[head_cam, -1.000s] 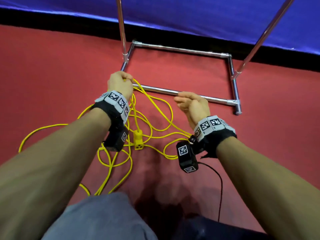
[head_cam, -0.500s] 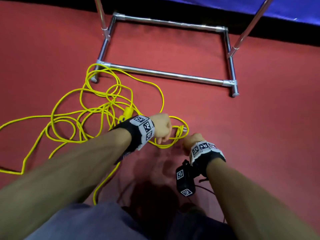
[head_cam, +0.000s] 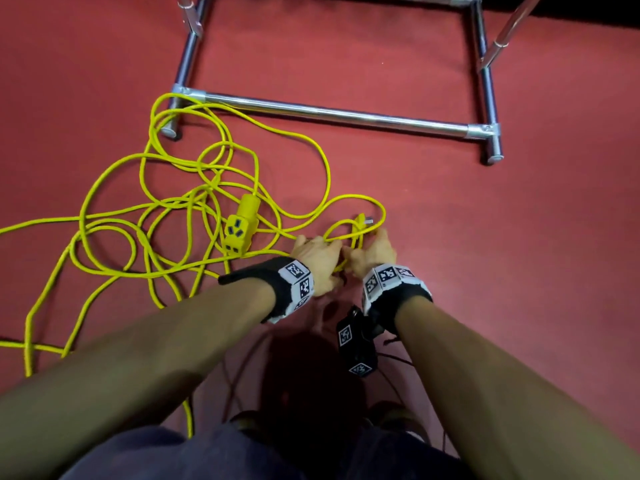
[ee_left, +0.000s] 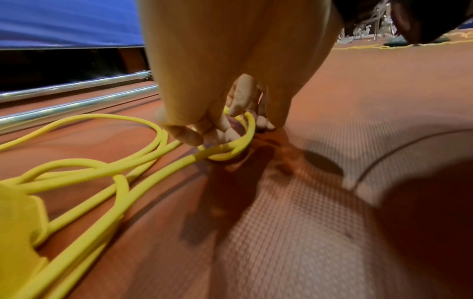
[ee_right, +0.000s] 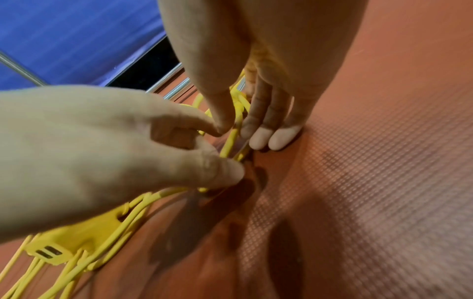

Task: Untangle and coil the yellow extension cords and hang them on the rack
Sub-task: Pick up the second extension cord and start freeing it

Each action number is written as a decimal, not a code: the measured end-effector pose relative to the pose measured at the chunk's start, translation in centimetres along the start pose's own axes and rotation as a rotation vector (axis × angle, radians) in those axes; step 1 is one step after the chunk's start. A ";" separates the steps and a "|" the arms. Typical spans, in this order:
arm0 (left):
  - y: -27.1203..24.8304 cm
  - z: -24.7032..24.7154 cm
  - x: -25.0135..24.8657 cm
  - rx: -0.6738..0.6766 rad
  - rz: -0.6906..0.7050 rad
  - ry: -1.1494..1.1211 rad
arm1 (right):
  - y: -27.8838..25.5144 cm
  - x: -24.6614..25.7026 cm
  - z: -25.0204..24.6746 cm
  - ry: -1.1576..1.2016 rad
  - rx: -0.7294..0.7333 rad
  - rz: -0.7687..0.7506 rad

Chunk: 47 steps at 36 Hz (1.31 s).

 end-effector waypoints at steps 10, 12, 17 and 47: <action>-0.6 -3.8 0.8 0.088 -0.072 -0.466 | -1.3 2.8 -2.2 -0.066 0.246 0.066; -1.1 -5.7 1.2 0.106 -0.068 -0.516 | -2.5 3.9 -2.7 0.011 0.312 0.029; -3.5 -11.0 1.5 0.071 -0.078 -0.701 | -5.8 7.0 -5.4 0.032 0.286 -0.081; -18.5 -35.2 -5.7 -0.979 -0.054 -1.552 | -27.7 22.0 -26.9 0.856 0.168 -0.733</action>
Point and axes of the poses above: each hand's wrist, its own y-axis towards the middle knuckle, its own z-axis out of the palm, x = y × z, the point moved 6 cm from there along y, towards the middle knuckle, and after that the axes turned 1 degree about z, right-handed, at the moved point
